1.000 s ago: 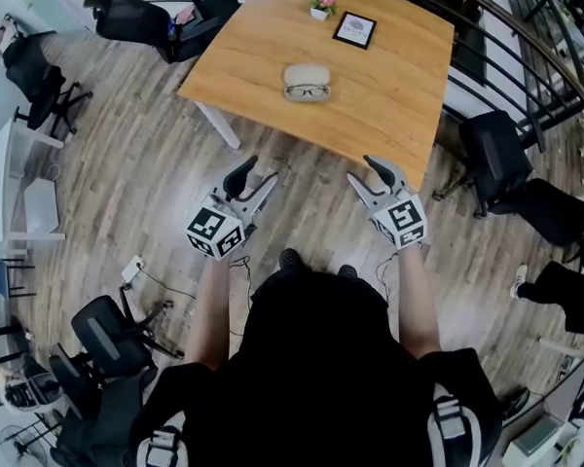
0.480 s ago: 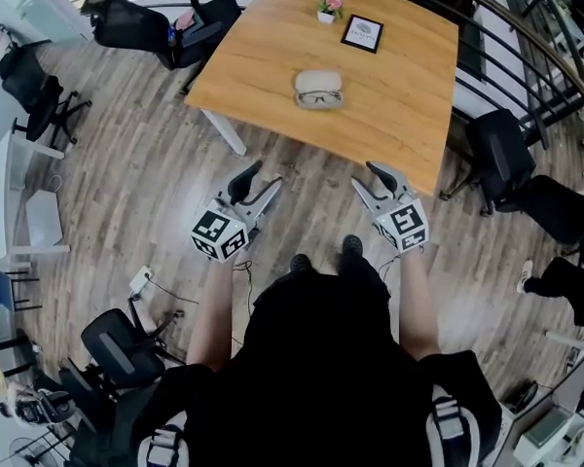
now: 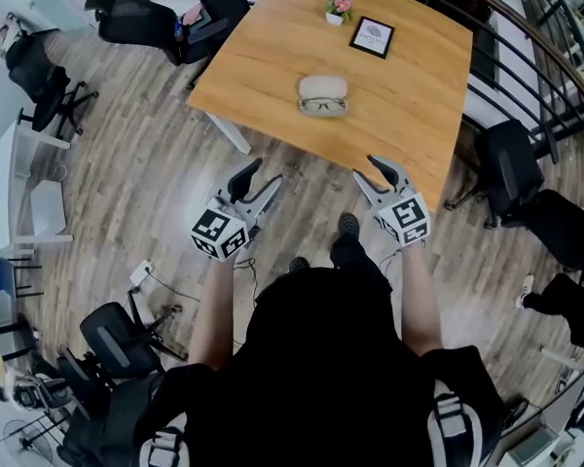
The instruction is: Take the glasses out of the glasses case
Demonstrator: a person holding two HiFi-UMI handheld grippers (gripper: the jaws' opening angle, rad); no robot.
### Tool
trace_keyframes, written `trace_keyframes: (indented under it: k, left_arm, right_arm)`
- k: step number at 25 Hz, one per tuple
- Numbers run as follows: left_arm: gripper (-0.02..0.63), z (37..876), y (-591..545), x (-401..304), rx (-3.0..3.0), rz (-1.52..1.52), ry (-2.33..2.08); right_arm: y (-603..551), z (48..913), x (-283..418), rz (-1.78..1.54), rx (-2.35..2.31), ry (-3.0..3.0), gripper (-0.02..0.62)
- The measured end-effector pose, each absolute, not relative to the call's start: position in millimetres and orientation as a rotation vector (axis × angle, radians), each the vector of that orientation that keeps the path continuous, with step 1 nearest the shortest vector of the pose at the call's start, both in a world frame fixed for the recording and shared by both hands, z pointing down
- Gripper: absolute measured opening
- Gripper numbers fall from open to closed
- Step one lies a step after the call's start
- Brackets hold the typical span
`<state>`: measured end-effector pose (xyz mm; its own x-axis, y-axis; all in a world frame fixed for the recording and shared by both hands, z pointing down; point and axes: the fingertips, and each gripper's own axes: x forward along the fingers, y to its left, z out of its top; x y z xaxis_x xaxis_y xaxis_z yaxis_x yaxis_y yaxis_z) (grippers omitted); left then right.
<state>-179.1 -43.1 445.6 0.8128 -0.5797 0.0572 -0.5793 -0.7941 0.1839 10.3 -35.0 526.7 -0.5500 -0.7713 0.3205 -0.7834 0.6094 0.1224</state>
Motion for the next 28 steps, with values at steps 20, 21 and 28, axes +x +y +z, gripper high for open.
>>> trace_keyframes:
  k: [20, 21, 28]
  left_arm:
    - [0.233, 454, -120, -119, 2.633, -0.001, -1.27]
    - [0.233, 454, -122, -117, 2.625, 0.002, -1.286]
    - [0.233, 453, -133, -109, 2.576, -0.002, -1.373]
  right_arm:
    - [-161, 542, 63, 0.006, 0.868, -2.611, 0.176]
    - [-166, 542, 64, 0.003, 0.853, -2.616, 0.175]
    - [-188, 548, 69, -0.007, 0.751, -2.631, 0.167]
